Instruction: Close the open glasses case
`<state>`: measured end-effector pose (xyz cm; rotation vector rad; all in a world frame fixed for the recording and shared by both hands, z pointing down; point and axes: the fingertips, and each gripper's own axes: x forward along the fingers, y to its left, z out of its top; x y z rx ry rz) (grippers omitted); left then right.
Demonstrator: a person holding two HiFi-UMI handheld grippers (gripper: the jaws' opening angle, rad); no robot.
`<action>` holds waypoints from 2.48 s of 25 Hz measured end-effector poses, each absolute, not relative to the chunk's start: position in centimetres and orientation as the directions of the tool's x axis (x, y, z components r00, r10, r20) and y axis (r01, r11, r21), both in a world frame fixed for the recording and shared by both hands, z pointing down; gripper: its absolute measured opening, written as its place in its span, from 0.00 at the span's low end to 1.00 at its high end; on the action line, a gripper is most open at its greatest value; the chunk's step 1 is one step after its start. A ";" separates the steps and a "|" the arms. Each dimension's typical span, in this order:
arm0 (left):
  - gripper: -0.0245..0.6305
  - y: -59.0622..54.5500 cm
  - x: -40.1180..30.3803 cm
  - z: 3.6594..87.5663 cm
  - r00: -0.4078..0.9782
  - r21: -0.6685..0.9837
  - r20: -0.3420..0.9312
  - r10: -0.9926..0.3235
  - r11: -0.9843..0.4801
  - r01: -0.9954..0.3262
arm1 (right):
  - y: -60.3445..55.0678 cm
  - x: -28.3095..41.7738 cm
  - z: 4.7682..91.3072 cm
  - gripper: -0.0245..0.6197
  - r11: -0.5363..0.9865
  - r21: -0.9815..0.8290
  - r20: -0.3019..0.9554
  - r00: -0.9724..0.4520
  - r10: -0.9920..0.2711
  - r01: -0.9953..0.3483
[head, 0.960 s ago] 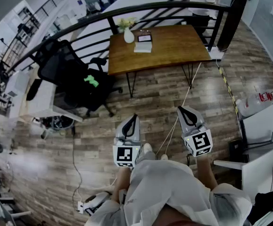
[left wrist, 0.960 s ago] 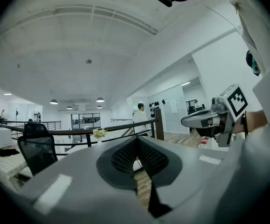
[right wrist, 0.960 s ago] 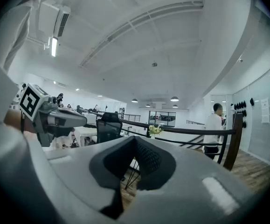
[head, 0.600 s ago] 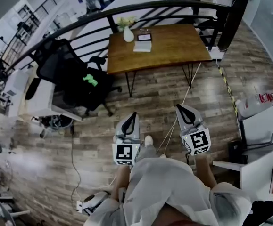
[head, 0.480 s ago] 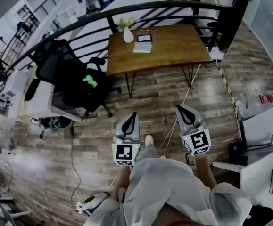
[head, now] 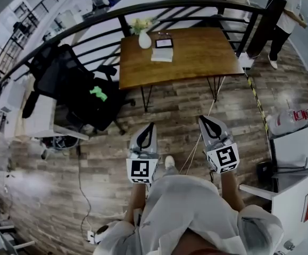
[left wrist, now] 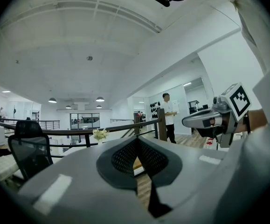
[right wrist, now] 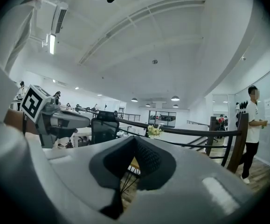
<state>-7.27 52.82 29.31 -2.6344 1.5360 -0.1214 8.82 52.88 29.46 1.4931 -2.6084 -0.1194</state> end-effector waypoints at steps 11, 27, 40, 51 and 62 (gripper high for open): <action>0.07 44.0 -10.9 29.7 0.504 -0.091 0.018 -0.863 -0.504 -0.859 | 44.7 5.5 30.1 0.04 0.474 0.124 0.099 -0.465 -0.880 -0.872; 0.07 35.9 -11.2 30.3 0.533 -0.096 0.036 -0.845 -0.534 -0.840 | 37.2 4.9 30.9 0.04 0.437 0.115 0.114 -0.425 -0.898 -0.892; 0.07 26.7 -9.8 30.6 0.492 -0.089 0.040 -0.870 -0.494 -0.865 | 27.2 6.0 31.2 0.04 0.471 0.104 0.101 -0.462 -0.881 -0.876; 0.07 17.7 -7.2 30.2 0.445 -0.097 0.060 -0.894 -0.449 -0.888 | 17.5 8.4 31.1 0.04 0.521 0.078 0.107 -0.512 -0.852 -0.850; 0.07 10.9 -4.1 29.9 0.421 -0.095 0.068 -0.905 -0.426 -0.900 | 11.0 10.4 31.2 0.04 0.561 0.070 0.104 -0.553 -0.827 -0.825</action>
